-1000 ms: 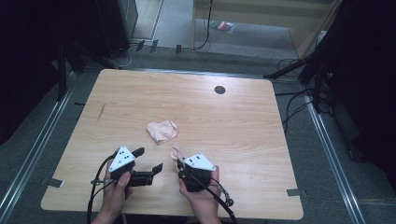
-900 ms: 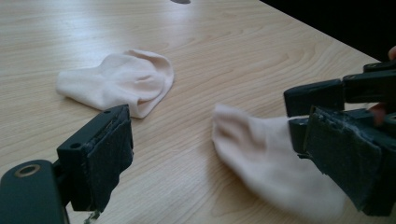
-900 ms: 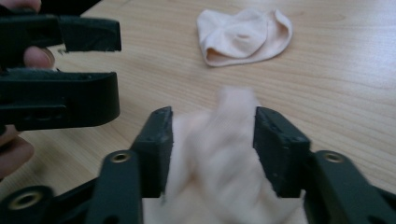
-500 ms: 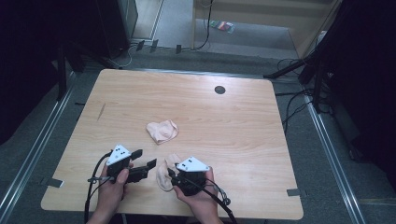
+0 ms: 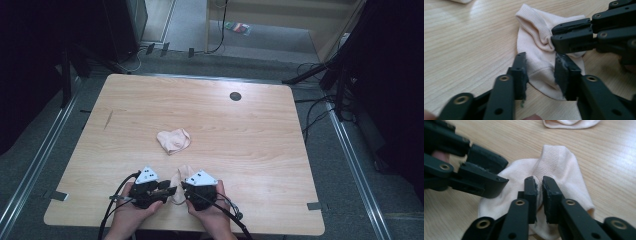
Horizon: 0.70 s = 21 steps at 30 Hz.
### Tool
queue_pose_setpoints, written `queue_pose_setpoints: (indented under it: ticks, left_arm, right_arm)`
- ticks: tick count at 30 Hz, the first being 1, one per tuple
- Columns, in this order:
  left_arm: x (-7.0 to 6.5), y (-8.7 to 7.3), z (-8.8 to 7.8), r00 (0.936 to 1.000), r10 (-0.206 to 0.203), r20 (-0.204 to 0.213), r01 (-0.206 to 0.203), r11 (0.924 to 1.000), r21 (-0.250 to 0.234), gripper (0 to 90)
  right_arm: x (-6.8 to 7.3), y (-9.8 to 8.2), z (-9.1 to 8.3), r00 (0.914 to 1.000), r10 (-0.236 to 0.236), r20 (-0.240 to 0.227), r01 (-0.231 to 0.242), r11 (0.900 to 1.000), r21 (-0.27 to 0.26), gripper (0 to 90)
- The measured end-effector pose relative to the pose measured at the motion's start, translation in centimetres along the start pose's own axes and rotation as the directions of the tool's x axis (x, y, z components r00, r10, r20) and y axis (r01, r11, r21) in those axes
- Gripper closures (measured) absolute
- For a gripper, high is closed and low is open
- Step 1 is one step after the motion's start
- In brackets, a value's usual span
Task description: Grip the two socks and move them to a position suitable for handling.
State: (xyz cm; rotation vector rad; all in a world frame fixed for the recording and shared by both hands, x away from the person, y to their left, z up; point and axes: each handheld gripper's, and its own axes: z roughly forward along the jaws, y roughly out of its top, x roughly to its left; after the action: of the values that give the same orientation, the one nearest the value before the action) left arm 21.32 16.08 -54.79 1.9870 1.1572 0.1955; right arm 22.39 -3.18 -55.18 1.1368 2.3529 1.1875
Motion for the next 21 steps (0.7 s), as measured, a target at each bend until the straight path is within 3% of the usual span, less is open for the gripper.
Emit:
queue_pose_setpoints:
  ticks: [1, 3, 7, 8, 9, 10, 11, 12, 14, 15, 16, 17, 18, 19, 20, 21]
  left_arm:
    - [0.0, 0.0, 0.1, 0.9997, 0.008, -0.023, -0.008, 1.0000, -0.002, 74.5]
    - [0.3, -0.1, 0.0, 0.9998, 0.006, -0.019, -0.006, 1.0000, 0.003, 84.2]
    - [0.7, 0.0, 0.0, 0.9997, 0.012, -0.020, -0.012, 0.9999, 0.004, 87.4]
    - [0.8, 0.1, -0.1, 0.9994, 0.024, -0.026, -0.024, 0.9997, 0.006, 87.7]
    - [1.1, 0.3, -0.1, 0.9975, 0.051, -0.049, -0.051, 0.9987, 0.007, 88.1]
    - [1.1, 0.3, -0.1, 0.9975, 0.051, -0.049, -0.051, 0.9987, 0.007, 88.3]
    - [1.6, 0.6, -0.1, 0.9959, 0.070, -0.057, -0.070, 0.9975, 0.016, 88.5]
    - [1.9, 0.7, -0.2, 0.9946, 0.080, -0.066, -0.079, 0.9967, 0.018, 88.5]
    - [2.4, 1.0, -0.1, 0.9940, 0.090, -0.062, -0.089, 0.9958, 0.021, 88.8]
    - [2.6, 1.1, 0.0, 0.9935, 0.098, -0.058, -0.097, 0.9950, 0.021, 88.9]
    - [2.6, 1.1, 0.0, 0.9935, 0.098, -0.058, -0.097, 0.9950, 0.021, 88.9]
    - [2.8, 1.4, 0.1, 0.9902, 0.125, -0.063, -0.123, 0.9921, 0.024, 89.0]
    - [2.8, 1.4, 0.1, 0.9902, 0.125, -0.063, -0.123, 0.9921, 0.024, 88.9]
    - [2.8, 1.5, 0.3, 0.9883, 0.139, -0.062, -0.138, 0.9902, 0.018, 88.9]
    - [2.9, 1.7, 0.5, 0.9825, 0.170, -0.075, -0.171, 0.9853, 0.003, 88.2]
    - [2.9, 1.7, 0.5, 0.9825, 0.170, -0.075, -0.171, 0.9853, 0.003, 86.0]
  right_arm:
    - [-0.2, 0.0, -0.1, 0.9999, 0.016, -0.007, -0.016, 1.000, -0.003, 86.0]
    - [-0.2, 0.1, -0.3, 0.9995, 0.029, -0.011, -0.029, 1.000, -0.008, 86.3]
    - [-0.8, 0.5, -1.1, 0.9951, 0.089, -0.043, -0.091, 0.995, -0.043, 86.3]
    - [-1.1, 0.7, -1.6, 0.9922, 0.112, -0.054, -0.116, 0.992, -0.059, 86.2]
    - [-2.1, 1.1, -2.6, 0.9849, 0.162, -0.061, -0.168, 0.981, -0.098, 86.2]
    - [-2.1, 1.1, -2.6, 0.9849, 0.162, -0.061, -0.168, 0.981, -0.098, 86.2]
    - [-3.4, 1.2, -3.7, 0.9756, 0.213, -0.051, -0.218, 0.968, -0.127, 86.1]
    - [-3.9, 1.2, -4.0, 0.9703, 0.238, -0.047, -0.242, 0.961, -0.131, 86.1]
    - [-5.4, 0.7, -4.7, 0.9569, 0.288, -0.035, -0.290, 0.949, -0.123, 86.1]
    - [-6.2, 0.2, -4.9, 0.9456, 0.325, -0.021, -0.325, 0.939, -0.114, 86.4]
    - [-6.2, 0.2, -4.9, 0.9456, 0.325, -0.021, -0.325, 0.939, -0.114, 86.4]
    - [-7.8, -0.7, -5.2, 0.9116, 0.411, -0.019, -0.411, 0.907, -0.092, 88.2]
    - [-7.8, -0.7, -5.2, 0.9116, 0.411, -0.019, -0.411, 0.907, -0.092, 88.2]
    - [-8.4, -1.1, -5.2, 0.8970, 0.442, -0.009, -0.441, 0.894, -0.076, 87.9]
    - [-9.3, -1.6, -5.4, 0.8859, 0.462, 0.047, -0.457, 0.886, -0.084, 83.9]
    - [-9.3, -1.6, -5.4, 0.8859, 0.462, 0.047, -0.457, 0.886, -0.084, 83.9]
